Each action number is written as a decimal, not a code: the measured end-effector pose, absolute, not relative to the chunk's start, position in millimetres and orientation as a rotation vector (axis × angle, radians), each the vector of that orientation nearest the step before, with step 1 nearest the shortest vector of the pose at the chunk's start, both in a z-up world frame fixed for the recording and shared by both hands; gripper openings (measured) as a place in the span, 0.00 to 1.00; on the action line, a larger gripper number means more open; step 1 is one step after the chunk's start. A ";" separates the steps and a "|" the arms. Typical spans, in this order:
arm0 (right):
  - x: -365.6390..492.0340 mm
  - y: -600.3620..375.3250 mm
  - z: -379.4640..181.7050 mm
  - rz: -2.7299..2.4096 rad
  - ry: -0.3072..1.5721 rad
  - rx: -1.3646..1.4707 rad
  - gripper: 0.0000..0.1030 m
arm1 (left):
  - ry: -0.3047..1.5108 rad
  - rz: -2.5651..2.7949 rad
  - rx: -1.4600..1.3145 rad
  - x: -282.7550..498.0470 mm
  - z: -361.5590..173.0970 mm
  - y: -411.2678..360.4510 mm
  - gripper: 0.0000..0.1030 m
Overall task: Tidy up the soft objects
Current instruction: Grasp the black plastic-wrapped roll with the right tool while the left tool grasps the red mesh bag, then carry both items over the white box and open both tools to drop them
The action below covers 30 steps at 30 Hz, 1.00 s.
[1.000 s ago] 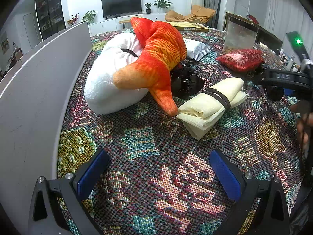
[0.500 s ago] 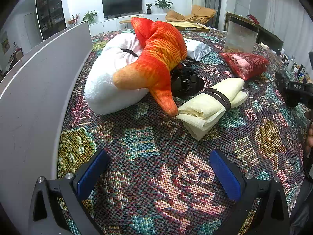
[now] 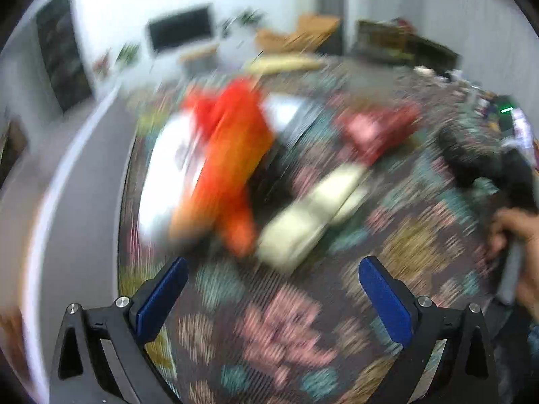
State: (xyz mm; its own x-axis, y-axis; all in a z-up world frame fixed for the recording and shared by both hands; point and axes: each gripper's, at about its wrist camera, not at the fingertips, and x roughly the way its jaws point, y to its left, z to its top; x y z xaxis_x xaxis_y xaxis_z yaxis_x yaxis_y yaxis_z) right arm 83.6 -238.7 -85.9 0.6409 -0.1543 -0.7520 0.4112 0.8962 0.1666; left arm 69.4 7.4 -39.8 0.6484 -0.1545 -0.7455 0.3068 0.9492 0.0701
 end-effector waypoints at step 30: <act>73.1 -260.2 -85.4 -0.204 0.763 0.566 0.39 | 1.026 -0.494 0.180 211.9 -63.8 -108.3 0.26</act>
